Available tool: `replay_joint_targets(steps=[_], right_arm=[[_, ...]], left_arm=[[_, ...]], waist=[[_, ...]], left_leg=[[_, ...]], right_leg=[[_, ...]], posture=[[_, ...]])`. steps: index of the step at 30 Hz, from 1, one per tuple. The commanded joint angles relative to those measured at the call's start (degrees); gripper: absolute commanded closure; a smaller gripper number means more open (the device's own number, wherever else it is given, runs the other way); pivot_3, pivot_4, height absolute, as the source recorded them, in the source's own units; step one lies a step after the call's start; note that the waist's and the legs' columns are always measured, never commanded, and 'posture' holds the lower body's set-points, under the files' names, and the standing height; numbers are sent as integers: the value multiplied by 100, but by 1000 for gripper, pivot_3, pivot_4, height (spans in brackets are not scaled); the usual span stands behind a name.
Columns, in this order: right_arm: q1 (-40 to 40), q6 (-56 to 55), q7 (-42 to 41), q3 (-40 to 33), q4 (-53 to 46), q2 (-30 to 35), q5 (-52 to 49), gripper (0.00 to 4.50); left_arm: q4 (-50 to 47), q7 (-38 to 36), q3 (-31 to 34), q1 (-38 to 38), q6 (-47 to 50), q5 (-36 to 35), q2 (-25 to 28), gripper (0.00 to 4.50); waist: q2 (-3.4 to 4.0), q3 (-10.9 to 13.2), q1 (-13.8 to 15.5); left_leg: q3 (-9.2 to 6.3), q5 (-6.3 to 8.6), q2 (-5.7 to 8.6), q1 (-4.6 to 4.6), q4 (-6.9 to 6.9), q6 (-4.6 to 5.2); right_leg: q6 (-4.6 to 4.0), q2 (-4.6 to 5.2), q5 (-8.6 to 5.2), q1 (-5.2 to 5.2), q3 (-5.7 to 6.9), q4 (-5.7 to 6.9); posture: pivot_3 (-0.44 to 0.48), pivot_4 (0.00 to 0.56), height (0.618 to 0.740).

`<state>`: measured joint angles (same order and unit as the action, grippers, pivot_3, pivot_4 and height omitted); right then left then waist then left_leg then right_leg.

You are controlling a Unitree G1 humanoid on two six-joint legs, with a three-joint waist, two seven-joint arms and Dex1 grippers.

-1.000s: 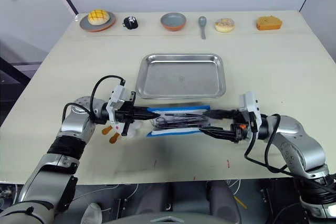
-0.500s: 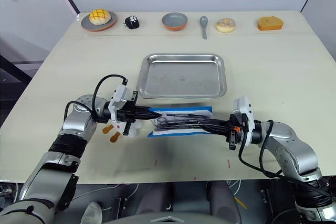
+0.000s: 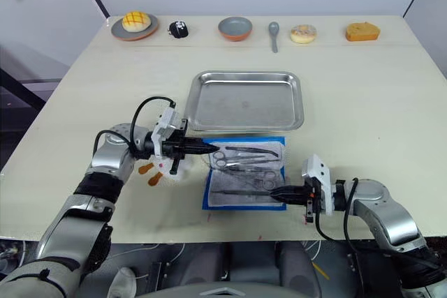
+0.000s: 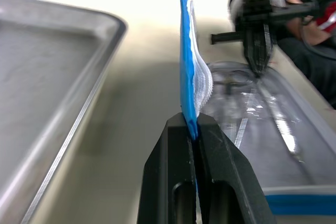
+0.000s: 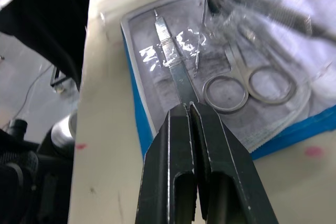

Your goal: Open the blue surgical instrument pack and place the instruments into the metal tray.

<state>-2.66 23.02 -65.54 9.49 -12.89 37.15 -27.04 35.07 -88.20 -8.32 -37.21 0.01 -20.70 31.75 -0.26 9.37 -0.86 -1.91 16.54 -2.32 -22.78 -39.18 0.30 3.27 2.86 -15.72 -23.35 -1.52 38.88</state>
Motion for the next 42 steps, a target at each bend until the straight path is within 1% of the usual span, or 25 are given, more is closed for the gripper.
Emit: replay_joint_targets(steps=[1,4,11,16,21,22,23,24,25,27,30,36,42], right_arm=[[150,-313,-136,140,74,46,213,4413],[192,-536,-177,186,167,51,368,4413],[251,-834,-186,206,366,23,563,4413],[233,-928,-162,222,448,1,575,4413],[236,-975,-156,220,474,0,571,4413],[236,-985,-158,221,485,2,576,4500],[235,-993,-160,223,493,4,580,4500],[236,-995,-160,223,495,5,580,4500],[237,-993,-154,216,496,-8,563,4500],[238,-942,-111,169,494,-85,453,4500],[213,-989,-137,206,532,-66,532,4500],[195,-1055,-168,231,603,-53,607,4500],[194,-1094,-164,229,631,-65,615,4500]], left_arm=[[308,46,-123,-112,-80,380,-82,4500],[485,144,-131,-202,-18,541,-163,4500],[1080,637,-189,-564,101,1071,-386,4500],[1216,664,-170,-684,281,1214,-460,4500],[1199,599,-98,-696,398,1205,-472,4500],[1170,571,-86,-684,421,1196,-460,4015],[1149,553,-79,-677,434,1192,-452,3884],[1126,549,-61,-669,439,1183,-443,3613],[1108,552,-29,-668,442,1168,-428,3229],[1060,516,62,-668,492,1085,-400,2383],[1077,622,188,-673,373,1033,-398,909],[975,521,271,-579,450,972,-305,909],[621,426,356,-461,697,803,-252,909]], waist=[[-4,-2,2],[-4,-3,2],[-7,-6,5],[-7,-7,4],[-7,-7,5],[-7,-8,5],[-7,-8,4],[-7,-8,4],[-8,-8,4],[-8,-8,4],[-9,-8,4],[-11,-9,-5],[-11,-9,-9]], left_leg=[[-1,0,0,0,0,0],[-1,0,0,1,0,0],[-2,0,0,7,0,0],[-3,0,0,17,0,0],[-4,0,1,27,-1,0],[-4,0,0,27,-1,0],[-4,0,1,28,-1,0],[-4,0,0,28,-1,0],[-5,0,0,28,-1,0],[-4,0,0,29,-1,0],[-6,0,0,33,-1,0],[-7,0,0,33,-1,0],[-8,0,0,33,0,0]], right_leg=[[0,0,0,0,0,0],[0,0,0,1,0,0],[0,0,0,9,2,-1],[0,0,0,19,3,-2],[0,0,0,29,4,-3],[0,0,0,30,4,-3],[0,0,0,30,4,-3],[0,0,0,30,4,-3],[0,0,0,30,4,-3],[0,0,0,30,4,-3],[0,0,0,33,4,-1],[0,-1,0,33,4,-2],[0,-1,0,33,4,-2]], posture=[[0,150,732],[0,150,732],[0,150,732],[0,150,732],[0,150,732],[0,150,732],[0,150,732],[0,150,732],[0,150,732],[0,150,732],[0,150,732],[0,150,732],[0,150,732]])
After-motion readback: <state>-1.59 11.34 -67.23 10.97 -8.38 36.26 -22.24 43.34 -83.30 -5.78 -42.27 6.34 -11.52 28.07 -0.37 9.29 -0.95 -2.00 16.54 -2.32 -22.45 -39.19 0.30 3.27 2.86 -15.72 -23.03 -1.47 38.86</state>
